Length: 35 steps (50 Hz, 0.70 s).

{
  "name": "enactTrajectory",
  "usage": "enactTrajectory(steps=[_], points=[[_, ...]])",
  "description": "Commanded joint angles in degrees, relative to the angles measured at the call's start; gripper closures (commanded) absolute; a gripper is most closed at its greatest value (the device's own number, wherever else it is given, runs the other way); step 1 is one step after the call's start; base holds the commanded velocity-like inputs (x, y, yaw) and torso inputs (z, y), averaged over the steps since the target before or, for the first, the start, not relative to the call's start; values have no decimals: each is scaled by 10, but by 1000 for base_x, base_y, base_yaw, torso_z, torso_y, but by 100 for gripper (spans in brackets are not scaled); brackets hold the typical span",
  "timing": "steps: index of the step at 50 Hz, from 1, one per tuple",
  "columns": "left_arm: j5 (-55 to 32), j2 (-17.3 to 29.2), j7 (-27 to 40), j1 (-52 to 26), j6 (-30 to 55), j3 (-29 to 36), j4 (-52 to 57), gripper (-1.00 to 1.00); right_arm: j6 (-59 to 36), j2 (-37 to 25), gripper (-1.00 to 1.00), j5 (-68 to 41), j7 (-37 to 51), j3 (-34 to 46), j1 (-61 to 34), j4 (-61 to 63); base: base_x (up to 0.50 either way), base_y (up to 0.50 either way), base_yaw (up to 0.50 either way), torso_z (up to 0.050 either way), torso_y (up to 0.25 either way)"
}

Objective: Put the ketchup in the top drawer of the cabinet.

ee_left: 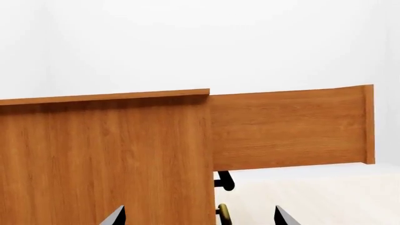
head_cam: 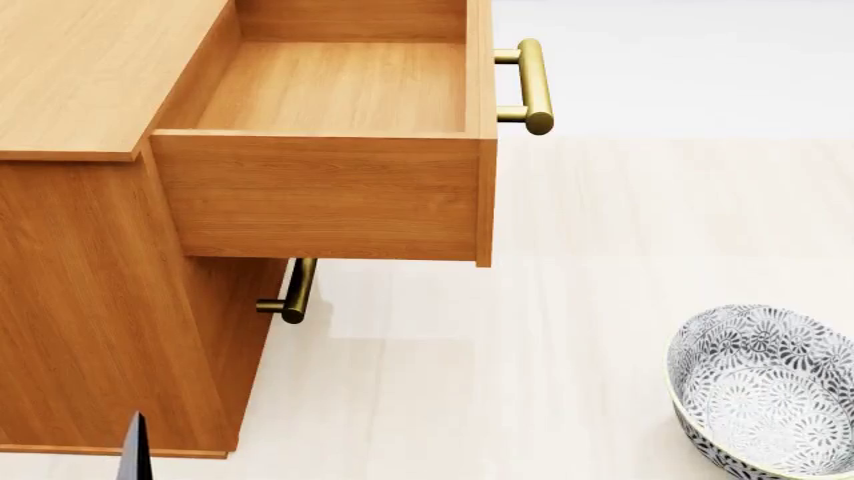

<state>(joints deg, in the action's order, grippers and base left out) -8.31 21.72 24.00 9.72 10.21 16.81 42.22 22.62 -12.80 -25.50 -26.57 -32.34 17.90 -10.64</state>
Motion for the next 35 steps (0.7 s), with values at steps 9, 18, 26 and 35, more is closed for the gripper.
enactTrajectory(steps=[9,18,26,35], points=[[-2,3,5,0,0,1,2,-100,8,2,-100,-1,-1,4,-8,-23,0,0,0,0,0],[-3,4,6,-1,1,2,2,-100,11,2,100,0,0,6,-8,-23,0,0,0,0,0],[-4,5,7,-2,1,4,1,-100,13,2,100,3,1,9,-8,-24,0,0,0,0,0],[-5,6,8,-2,0,4,0,-100,-39,-5,100,4,55,2,3,60,0,0,0,0,0]])
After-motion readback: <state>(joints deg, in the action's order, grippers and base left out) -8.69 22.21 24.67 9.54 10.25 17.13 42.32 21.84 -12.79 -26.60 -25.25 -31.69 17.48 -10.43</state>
